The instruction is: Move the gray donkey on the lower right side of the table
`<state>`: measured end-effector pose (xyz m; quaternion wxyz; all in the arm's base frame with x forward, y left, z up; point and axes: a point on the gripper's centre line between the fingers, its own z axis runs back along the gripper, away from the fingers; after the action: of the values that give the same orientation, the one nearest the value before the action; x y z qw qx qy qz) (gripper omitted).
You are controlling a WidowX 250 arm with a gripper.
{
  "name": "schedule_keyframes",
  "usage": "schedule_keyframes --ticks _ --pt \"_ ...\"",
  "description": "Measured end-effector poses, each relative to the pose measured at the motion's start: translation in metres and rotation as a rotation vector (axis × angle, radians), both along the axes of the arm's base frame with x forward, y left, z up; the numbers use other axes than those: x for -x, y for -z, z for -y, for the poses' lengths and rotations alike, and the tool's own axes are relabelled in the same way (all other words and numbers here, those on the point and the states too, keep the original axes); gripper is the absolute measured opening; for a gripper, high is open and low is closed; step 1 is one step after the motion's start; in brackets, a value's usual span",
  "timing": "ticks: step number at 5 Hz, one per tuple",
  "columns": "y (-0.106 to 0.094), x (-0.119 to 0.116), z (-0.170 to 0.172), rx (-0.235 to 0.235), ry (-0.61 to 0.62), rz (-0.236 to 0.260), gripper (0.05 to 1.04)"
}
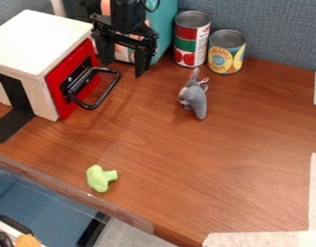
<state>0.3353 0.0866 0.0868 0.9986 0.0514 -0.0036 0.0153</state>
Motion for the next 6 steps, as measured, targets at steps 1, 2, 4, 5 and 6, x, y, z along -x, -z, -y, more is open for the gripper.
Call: schedule_keyframes --ticks 1,2,4,5,6 --pt "0.012 0.001 0.002 0.011 -0.006 -0.033 1.0" --pt "0.019 -0.023 0.035 0.019 0.023 -0.014 1.0" --pt "0.028 -0.059 0.079 0.008 0.0 0.038 1.0" --pt "0.042 -0.059 0.084 0.007 -0.009 0.016 1.0" --pt "0.061 -0.059 0.087 0.027 -0.045 -0.008 1.0"
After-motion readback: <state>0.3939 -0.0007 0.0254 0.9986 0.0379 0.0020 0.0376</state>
